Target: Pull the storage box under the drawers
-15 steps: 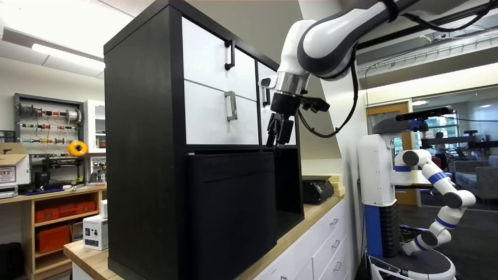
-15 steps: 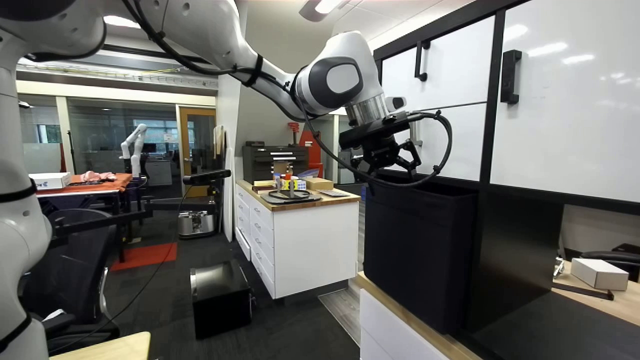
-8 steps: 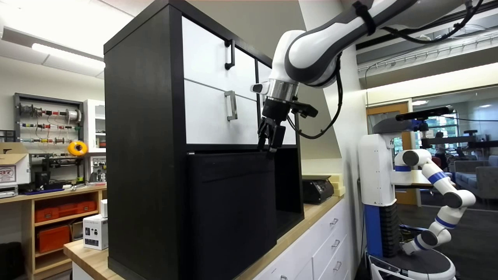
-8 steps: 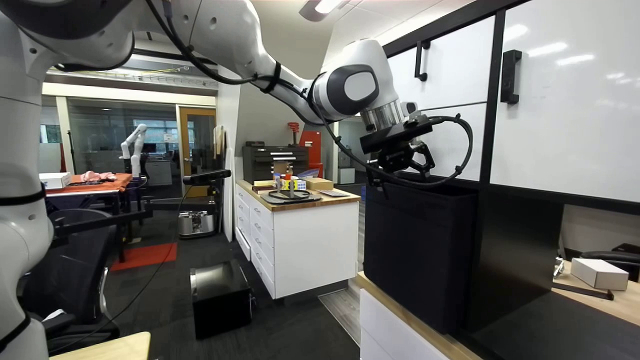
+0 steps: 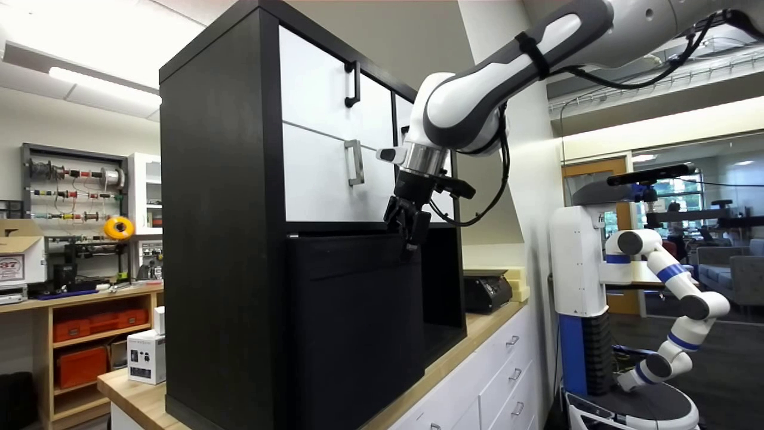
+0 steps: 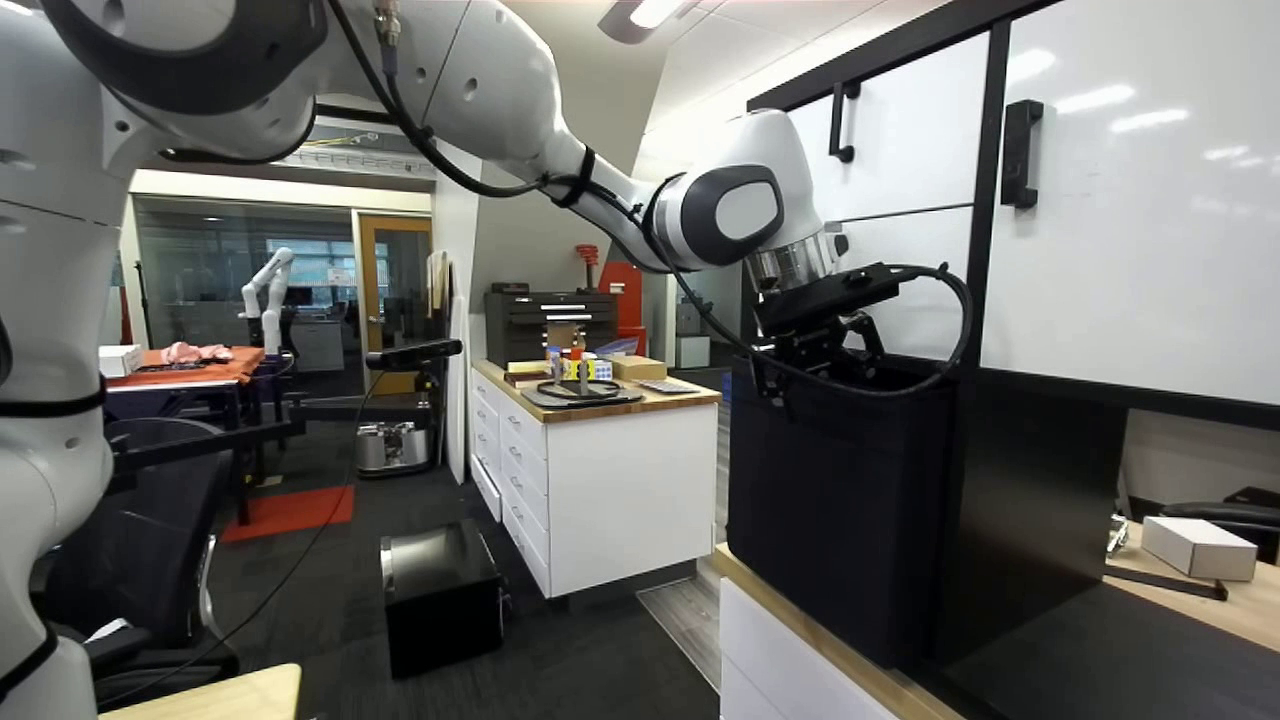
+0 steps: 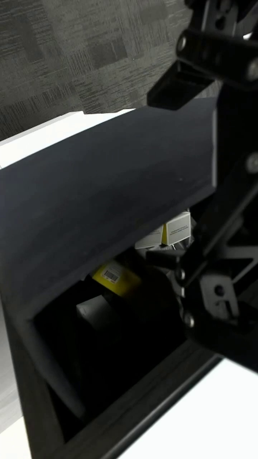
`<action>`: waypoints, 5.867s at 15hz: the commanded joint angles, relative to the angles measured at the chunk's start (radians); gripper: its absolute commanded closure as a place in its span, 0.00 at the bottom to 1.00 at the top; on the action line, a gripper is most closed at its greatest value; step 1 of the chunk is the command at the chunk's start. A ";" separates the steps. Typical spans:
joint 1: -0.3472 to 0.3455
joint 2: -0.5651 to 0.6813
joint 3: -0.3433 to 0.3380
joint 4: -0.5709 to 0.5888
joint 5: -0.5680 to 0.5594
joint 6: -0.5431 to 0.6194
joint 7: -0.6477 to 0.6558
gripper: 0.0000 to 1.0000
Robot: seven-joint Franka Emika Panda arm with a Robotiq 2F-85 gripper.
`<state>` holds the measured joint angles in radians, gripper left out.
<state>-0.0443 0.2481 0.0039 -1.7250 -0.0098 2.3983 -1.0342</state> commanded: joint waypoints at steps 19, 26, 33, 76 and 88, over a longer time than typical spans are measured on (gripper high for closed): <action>-0.026 -0.094 0.024 -0.153 0.039 0.063 -0.042 0.95; -0.024 -0.196 0.016 -0.315 0.038 0.160 -0.048 0.95; -0.011 -0.300 0.001 -0.442 0.035 0.184 -0.052 0.95; 0.095 -0.530 -0.056 -0.706 0.000 0.278 -0.042 0.00; 0.083 -0.512 0.007 -0.528 -0.111 0.017 0.254 0.00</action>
<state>0.0485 -0.2584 -0.0094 -2.3192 -0.0856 2.5630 -0.9132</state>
